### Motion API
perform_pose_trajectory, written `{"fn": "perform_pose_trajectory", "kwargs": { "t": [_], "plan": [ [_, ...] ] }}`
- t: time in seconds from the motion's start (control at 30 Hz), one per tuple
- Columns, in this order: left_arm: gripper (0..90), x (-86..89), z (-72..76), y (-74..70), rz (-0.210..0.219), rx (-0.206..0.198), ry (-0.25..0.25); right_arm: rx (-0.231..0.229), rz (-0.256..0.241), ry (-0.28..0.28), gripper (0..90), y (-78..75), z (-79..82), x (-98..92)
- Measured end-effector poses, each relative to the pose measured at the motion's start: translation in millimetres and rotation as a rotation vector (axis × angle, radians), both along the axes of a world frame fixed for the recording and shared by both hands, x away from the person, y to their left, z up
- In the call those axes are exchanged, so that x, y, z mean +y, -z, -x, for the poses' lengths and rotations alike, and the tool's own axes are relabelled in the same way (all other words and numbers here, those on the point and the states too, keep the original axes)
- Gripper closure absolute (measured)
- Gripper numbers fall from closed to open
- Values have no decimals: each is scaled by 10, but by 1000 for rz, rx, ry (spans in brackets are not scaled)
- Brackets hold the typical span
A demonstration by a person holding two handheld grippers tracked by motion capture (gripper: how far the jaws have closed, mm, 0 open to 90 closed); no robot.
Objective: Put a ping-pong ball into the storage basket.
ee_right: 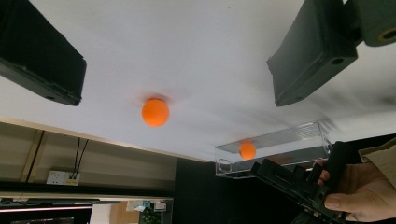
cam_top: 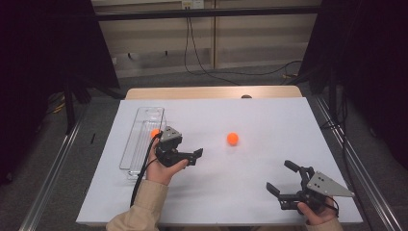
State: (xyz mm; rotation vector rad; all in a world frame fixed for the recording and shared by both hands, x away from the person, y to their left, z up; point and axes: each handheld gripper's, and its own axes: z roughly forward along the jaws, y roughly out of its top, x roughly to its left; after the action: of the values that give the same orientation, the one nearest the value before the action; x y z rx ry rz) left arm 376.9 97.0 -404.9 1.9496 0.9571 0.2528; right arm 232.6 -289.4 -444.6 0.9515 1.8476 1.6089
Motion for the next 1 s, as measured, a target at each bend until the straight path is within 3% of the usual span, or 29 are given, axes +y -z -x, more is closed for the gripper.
{"fn": "perform_pose_trajectory", "kwargs": {
  "t": [1.0],
  "plan": [
    [89, -162, -42, 51, -16, 3, 36, -2, 0, -2, 26, -3, 2, -1]
  ]
}}
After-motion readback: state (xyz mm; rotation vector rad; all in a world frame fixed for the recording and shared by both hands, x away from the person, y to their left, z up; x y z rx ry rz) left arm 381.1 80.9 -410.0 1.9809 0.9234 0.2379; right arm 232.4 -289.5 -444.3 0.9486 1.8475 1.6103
